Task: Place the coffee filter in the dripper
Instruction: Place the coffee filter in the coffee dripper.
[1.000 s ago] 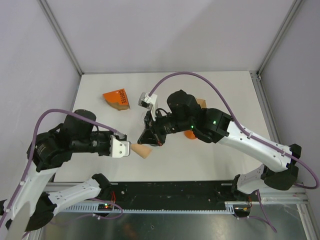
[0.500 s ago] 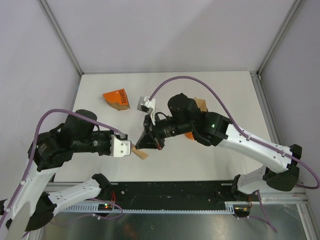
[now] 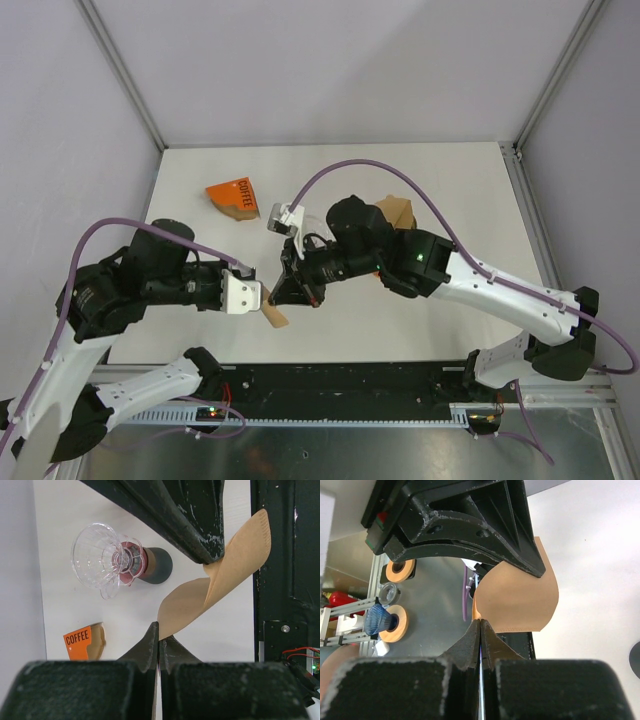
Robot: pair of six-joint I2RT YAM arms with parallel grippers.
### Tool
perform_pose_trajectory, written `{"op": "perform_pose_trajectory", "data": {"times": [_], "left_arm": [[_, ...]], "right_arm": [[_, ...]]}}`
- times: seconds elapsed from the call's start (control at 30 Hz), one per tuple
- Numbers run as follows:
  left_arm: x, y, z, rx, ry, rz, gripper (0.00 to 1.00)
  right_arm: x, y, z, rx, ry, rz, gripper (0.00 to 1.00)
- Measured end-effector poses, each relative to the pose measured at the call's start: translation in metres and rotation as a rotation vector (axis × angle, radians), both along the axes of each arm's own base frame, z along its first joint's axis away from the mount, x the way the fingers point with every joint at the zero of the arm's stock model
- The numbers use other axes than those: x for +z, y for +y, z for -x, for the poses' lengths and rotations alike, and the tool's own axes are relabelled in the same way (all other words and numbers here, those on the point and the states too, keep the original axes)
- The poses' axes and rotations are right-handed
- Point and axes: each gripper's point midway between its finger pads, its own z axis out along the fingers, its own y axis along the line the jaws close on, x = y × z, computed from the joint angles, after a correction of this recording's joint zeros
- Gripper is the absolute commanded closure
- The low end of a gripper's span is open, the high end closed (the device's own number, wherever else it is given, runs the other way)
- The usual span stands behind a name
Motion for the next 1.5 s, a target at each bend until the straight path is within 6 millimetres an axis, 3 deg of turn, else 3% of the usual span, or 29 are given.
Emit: {"op": "perform_pose_trajectory", "data": {"times": [0.67,1.5], "left_arm": [[0.0,0.0,0.0,-0.001,-0.001,0.0,1.0],[-0.004,0.003,-0.004,0.02,-0.003,-0.021,1.0]], "right_arm": [[-0.012,0.01,-0.002,0.004,0.016,0.027,0.81],[-0.005,0.015,0.007,0.022,0.056,0.009,0.73]]}}
